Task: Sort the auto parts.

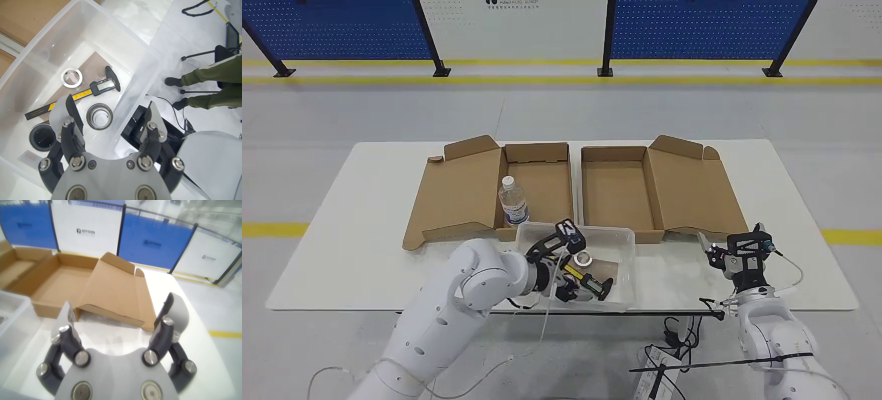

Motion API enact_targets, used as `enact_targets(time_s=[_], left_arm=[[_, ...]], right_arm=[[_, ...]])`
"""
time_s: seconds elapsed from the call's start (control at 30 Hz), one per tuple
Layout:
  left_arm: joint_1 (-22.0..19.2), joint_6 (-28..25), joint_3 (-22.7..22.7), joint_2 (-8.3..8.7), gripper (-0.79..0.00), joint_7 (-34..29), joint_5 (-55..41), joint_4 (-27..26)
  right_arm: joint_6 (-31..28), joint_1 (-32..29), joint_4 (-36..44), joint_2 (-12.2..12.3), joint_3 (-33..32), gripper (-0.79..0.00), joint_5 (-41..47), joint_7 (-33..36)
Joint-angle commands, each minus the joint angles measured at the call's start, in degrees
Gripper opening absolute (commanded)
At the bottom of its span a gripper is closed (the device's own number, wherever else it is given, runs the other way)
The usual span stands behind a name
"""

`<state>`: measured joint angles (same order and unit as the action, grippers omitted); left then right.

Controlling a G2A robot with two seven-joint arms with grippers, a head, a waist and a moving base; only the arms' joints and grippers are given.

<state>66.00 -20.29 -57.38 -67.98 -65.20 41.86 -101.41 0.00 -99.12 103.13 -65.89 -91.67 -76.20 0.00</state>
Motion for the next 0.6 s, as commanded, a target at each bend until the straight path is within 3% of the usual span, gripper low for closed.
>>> enact_targets(time_s=[0.0, 0.4, 0.53, 0.57], left_arm=[[-0.1, 0.1, 0.2, 0.05, -0.068, -0.1, 0.0, 0.2], [-1.6, 1.3, 2.1, 0.26, -0.095, -1.2, 0.5, 2.0], [-1.9, 1.7, 2.5, 0.31, -0.163, -1.1, 0.3, 2.3], [-2.0, 1.7, 2.6, 0.33, -0.215, -1.0, 0.2, 2.3]], right_arm=[[0.0, 0.0, 0.0, 0.0, 0.0, 0.0, 0.0, 0.0], [0.0, 0.0, 0.0, 0.0, 0.0, 0.0, 0.0, 0.0], [0.0, 0.0, 0.0, 0.0, 0.0, 0.0, 0.0, 0.0], [0.0, 0.0, 0.0, 0.0, 0.0, 0.0, 0.0, 0.0]])
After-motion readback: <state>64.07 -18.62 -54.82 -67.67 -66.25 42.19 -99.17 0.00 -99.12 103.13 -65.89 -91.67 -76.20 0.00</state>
